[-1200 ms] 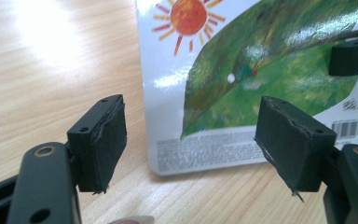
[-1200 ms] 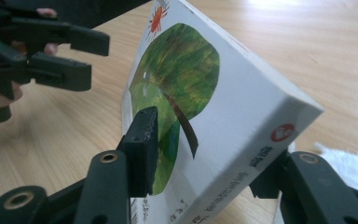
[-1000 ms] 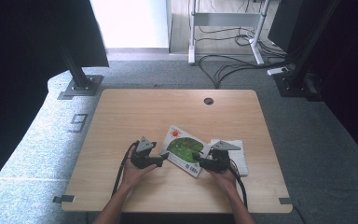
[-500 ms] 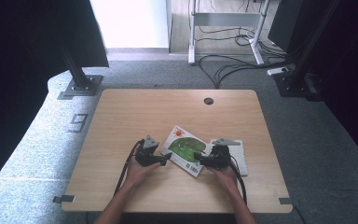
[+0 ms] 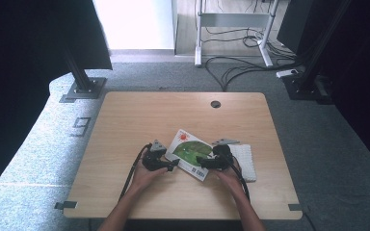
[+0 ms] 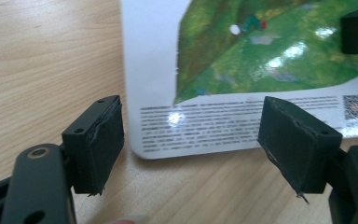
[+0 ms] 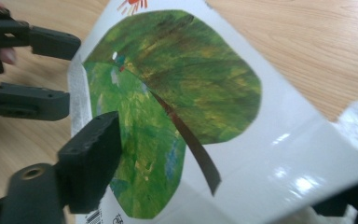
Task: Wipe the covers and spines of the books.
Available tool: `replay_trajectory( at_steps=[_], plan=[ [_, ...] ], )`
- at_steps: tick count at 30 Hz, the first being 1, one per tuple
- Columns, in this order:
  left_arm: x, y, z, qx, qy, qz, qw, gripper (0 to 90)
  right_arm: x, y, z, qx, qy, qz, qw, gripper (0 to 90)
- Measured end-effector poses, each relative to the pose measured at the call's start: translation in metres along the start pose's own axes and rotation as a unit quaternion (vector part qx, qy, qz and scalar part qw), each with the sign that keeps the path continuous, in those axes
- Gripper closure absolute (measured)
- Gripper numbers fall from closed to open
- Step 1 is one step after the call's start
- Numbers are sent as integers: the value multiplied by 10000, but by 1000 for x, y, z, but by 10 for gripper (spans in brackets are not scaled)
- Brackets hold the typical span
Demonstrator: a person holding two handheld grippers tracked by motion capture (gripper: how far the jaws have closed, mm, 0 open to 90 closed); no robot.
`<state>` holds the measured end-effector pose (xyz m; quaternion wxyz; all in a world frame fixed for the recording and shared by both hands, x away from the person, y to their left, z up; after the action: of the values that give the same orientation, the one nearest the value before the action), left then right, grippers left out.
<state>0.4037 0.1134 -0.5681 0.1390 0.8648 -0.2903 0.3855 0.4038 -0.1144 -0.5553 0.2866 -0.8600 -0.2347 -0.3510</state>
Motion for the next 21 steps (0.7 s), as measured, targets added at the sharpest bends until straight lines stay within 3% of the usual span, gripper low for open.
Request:
replay_trajectory(
  at_steps=[8, 14, 21],
  plan=[
    [-4, -12, -12, 177, -26, 15, 9998, 216, 13, -6, 14, 261, -274, -313, 9988, 165],
    [-8, -23, -18, 253, -111, -85, 9996, 207, 16, -8, 26, 539, -372, -252, 9975, 155],
    [-12, -26, -18, 326, -177, -92, 9993, 198, 20, -11, 35, 714, -424, -402, 9957, 147]
  ],
)
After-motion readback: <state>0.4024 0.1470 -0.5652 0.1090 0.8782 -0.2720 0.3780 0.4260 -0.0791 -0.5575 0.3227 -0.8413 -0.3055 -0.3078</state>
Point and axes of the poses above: each handheld gripper's, and its own axes: z roughly forward along the jaws, x roughly out of its top, y roughly to its right, the point moved 4 cm from there along z, roughly forward along the jaws, and after that the axes turned 9 degrees about x, right-handed, at the moved point
